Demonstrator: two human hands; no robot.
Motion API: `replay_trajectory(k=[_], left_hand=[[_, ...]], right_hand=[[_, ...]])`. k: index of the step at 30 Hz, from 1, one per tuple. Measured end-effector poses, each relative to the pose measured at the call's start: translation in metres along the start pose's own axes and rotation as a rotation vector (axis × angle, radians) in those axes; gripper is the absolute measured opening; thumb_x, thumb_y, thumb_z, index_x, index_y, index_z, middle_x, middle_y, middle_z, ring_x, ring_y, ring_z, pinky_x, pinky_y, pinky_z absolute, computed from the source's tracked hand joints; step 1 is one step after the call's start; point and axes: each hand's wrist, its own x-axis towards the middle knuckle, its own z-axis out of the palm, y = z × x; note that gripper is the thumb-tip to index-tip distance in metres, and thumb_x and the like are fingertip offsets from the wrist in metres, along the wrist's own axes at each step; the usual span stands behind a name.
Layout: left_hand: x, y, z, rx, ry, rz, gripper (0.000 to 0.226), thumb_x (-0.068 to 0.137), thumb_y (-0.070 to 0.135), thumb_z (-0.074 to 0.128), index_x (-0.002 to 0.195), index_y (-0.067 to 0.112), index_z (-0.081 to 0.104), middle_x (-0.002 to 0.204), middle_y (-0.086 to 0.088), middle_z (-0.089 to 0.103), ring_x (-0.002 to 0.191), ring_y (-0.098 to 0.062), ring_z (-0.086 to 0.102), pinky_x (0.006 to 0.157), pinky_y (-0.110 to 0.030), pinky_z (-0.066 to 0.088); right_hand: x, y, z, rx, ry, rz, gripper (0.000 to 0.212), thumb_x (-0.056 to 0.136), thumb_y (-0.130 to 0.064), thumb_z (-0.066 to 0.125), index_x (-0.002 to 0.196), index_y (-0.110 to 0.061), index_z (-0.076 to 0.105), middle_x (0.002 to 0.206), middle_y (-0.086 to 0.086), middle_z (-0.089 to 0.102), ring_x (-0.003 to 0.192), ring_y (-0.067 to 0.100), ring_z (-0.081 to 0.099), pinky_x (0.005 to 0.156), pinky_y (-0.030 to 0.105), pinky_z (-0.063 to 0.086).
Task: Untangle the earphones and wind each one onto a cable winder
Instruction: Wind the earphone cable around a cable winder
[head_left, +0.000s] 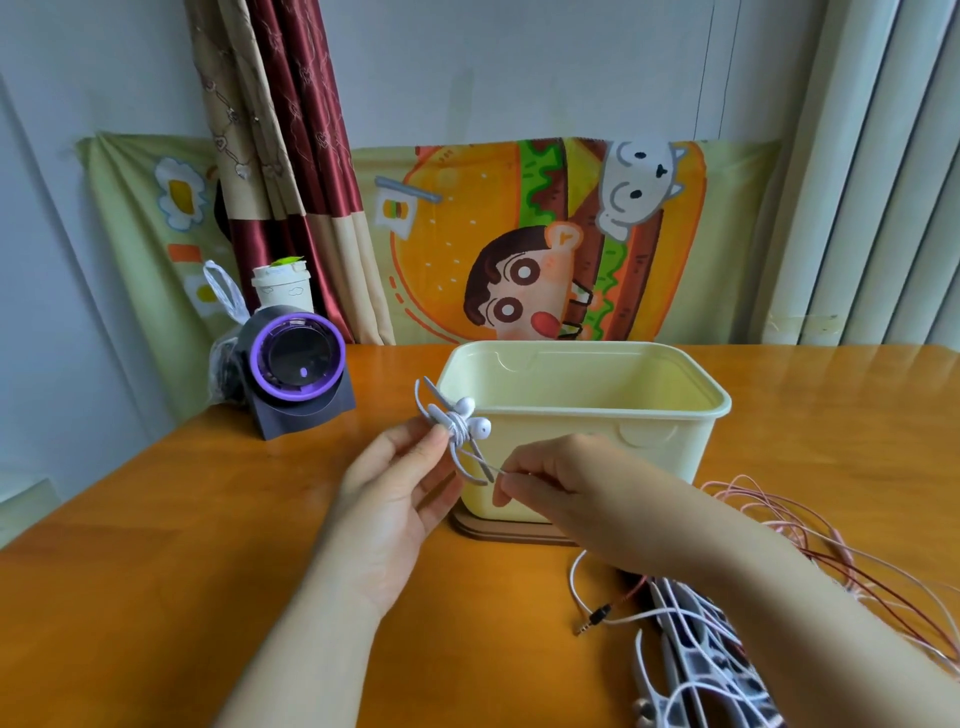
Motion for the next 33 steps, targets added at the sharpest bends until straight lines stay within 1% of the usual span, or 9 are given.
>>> replay_trajectory(k=[4,7,10,13,17,25,28,31,33], left_hand=[[-0.001,0.000,0.002,0.218,-0.006,0.085,0.024,0.083,0.018,0.064,0.106,0.015,0.066,0.097,-0.001,0.075,0.087,-0.011,0.069,0.076,-0.028,0.050],[-0.002,-0.001,0.002,0.315,-0.085,0.046,0.040,0.070,0.031,0.071,0.107,0.016,0.066,0.106,-0.007,0.073,0.095,-0.018,0.069,0.083,-0.038,0.053],[-0.005,-0.001,0.005,0.337,-0.224,-0.001,0.038,0.074,0.028,0.072,0.107,0.013,0.065,0.115,-0.013,0.069,0.106,-0.032,0.066,0.088,-0.045,0.052],[-0.007,0.000,0.007,0.364,-0.313,-0.016,0.033,0.078,0.026,0.076,0.106,0.014,0.064,0.117,-0.013,0.069,0.105,-0.033,0.068,0.085,-0.042,0.053],[-0.010,0.002,0.007,0.403,-0.395,-0.041,0.026,0.072,0.036,0.079,0.096,0.031,0.070,0.121,-0.011,0.067,0.110,-0.037,0.064,0.098,-0.053,0.048],[-0.012,0.004,0.008,0.248,-0.444,-0.052,0.031,0.066,0.031,0.084,0.095,0.028,0.074,0.116,-0.015,0.068,0.109,-0.040,0.064,0.089,-0.045,0.051],[-0.014,0.008,0.010,0.030,-0.485,-0.050,0.041,0.058,0.028,0.092,0.095,0.019,0.076,0.102,-0.010,0.072,0.092,-0.025,0.070,0.073,-0.029,0.056],[-0.013,0.009,0.012,-0.107,-0.431,-0.046,0.048,0.054,0.024,0.093,0.097,0.013,0.075,0.102,-0.010,0.073,0.086,-0.020,0.072,0.067,-0.028,0.058],[-0.009,0.008,0.010,-0.172,-0.338,-0.049,0.058,0.046,0.026,0.097,0.098,0.013,0.075,0.103,-0.013,0.072,0.085,-0.021,0.071,0.070,-0.029,0.059]], right_hand=[[-0.002,-0.005,-0.006,-0.013,0.052,-0.037,0.027,0.098,-0.026,0.047,0.084,-0.020,0.070,0.054,0.000,0.049,0.048,0.009,0.041,0.049,0.021,0.033],[-0.004,-0.007,-0.018,0.019,0.181,-0.053,0.030,0.096,-0.029,0.050,0.079,-0.014,0.070,0.050,-0.005,0.046,0.051,0.006,0.044,0.051,0.017,0.034],[-0.005,-0.005,-0.027,0.065,0.279,-0.048,0.031,0.096,-0.030,0.051,0.074,-0.014,0.068,0.047,-0.019,0.050,0.051,0.001,0.047,0.050,0.012,0.034],[-0.004,-0.001,-0.027,0.087,0.377,-0.037,0.030,0.091,-0.035,0.057,0.070,-0.016,0.065,0.046,-0.011,0.047,0.049,0.003,0.043,0.049,0.014,0.034],[-0.002,0.001,-0.026,0.098,0.459,-0.036,0.031,0.086,-0.039,0.063,0.065,-0.016,0.060,0.048,-0.008,0.041,0.048,0.006,0.039,0.048,0.017,0.033],[0.003,0.004,-0.016,0.317,0.482,-0.014,0.035,0.083,-0.041,0.060,0.063,-0.013,0.057,0.046,-0.011,0.034,0.044,0.005,0.031,0.043,0.013,0.026],[0.006,0.009,-0.007,0.465,0.385,0.048,0.042,0.077,-0.050,0.055,0.062,-0.010,0.056,0.049,-0.006,0.035,0.046,0.007,0.028,0.045,0.018,0.024],[0.010,0.013,0.002,0.493,0.276,0.103,0.044,0.076,-0.056,0.052,0.062,-0.014,0.057,0.059,0.007,0.038,0.054,0.016,0.030,0.051,0.027,0.026],[0.010,0.014,0.006,0.472,0.233,0.115,0.041,0.078,-0.057,0.051,0.056,-0.022,0.057,0.053,-0.001,0.036,0.049,0.012,0.027,0.048,0.022,0.024]])
